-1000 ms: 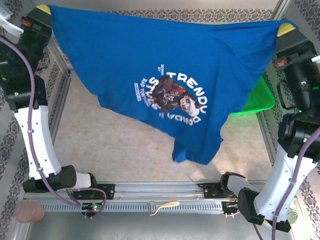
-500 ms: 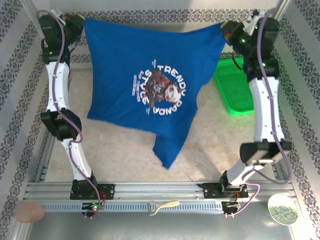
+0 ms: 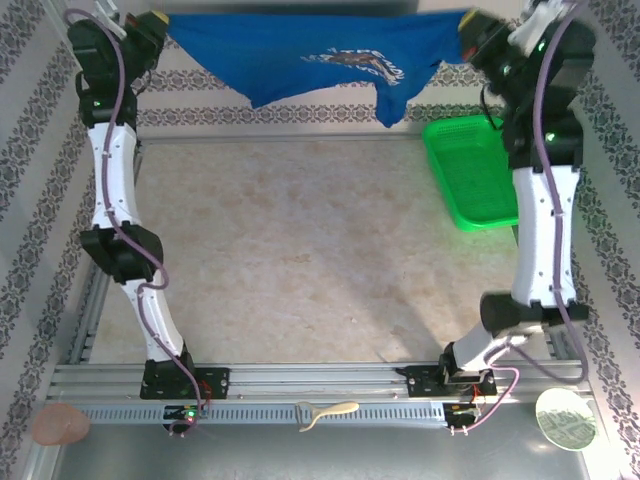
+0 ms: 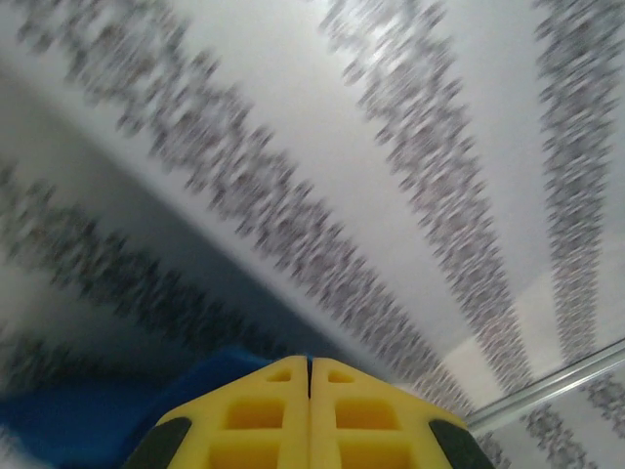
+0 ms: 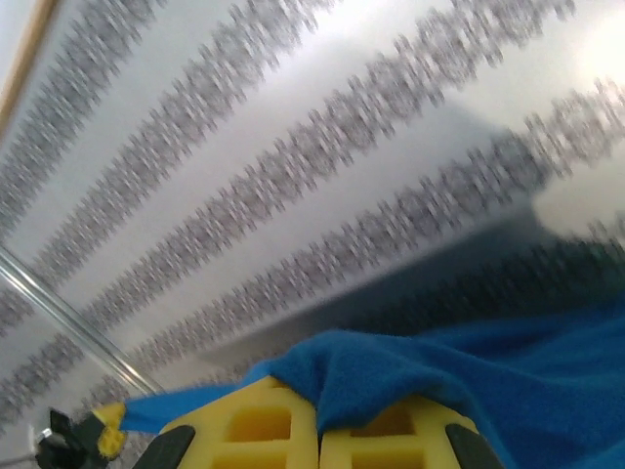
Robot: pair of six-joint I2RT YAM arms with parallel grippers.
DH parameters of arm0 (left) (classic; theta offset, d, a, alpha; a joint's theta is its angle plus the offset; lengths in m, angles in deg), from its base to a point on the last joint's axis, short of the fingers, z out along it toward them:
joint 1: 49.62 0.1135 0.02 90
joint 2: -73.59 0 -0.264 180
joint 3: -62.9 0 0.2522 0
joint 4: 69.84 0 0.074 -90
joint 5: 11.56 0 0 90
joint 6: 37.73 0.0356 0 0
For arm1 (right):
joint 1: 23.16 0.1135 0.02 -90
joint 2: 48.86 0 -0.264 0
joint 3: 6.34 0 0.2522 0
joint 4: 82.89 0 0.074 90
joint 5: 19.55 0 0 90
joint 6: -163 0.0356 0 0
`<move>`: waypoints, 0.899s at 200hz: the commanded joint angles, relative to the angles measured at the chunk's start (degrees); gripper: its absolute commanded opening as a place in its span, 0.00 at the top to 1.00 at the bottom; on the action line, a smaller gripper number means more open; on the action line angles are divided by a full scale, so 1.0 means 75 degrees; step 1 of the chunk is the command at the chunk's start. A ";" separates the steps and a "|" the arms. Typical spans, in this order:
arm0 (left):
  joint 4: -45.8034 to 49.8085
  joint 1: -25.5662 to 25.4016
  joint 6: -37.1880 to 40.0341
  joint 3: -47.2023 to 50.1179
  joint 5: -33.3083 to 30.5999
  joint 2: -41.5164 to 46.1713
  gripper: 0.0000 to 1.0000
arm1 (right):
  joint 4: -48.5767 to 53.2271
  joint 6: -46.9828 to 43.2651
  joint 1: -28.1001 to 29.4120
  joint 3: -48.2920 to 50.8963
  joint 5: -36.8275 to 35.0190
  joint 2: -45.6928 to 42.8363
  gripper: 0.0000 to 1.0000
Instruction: Fold the inside-out t-shirt
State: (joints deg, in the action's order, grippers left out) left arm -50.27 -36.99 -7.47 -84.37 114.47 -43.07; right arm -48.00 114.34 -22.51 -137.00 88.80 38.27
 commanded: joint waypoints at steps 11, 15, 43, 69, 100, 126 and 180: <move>-0.2692 -0.0011 0.0363 0.5207 0.0212 0.2050 1.00 | -0.1780 -0.0068 0.0153 0.5399 -0.0277 -0.1860 1.00; -0.2847 -0.0007 0.0410 0.5821 0.0247 0.2238 1.00 | -0.1888 -0.0017 0.0168 0.6092 -0.0287 -0.2148 1.00; -0.3899 0.0013 0.0674 0.9585 0.0373 0.3362 1.00 | -0.2428 0.0379 0.0332 1.0149 -0.0423 -0.3591 1.00; -0.4494 0.0051 0.0703 1.2082 0.0068 0.3874 1.00 | -0.2339 0.0700 0.0440 1.2147 -0.0557 -0.4482 1.00; -0.4513 0.0064 0.0746 1.3452 -0.0123 0.4034 1.00 | -0.1537 0.0527 0.0464 1.2914 -0.0555 -0.5148 1.00; -0.3685 0.0064 0.1114 1.3867 -0.0259 0.4418 1.00 | -0.0979 0.0569 0.0447 1.3377 -0.0586 -0.5773 1.00; -0.1552 0.0075 0.1590 1.4620 -0.0994 0.6155 1.00 | 0.0439 0.0730 0.0465 1.3615 -0.0542 -0.7147 1.00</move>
State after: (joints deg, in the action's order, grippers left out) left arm -71.60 -37.10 0.68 23.32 110.91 -2.29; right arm -51.26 118.71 -19.52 -36.00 85.65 -11.34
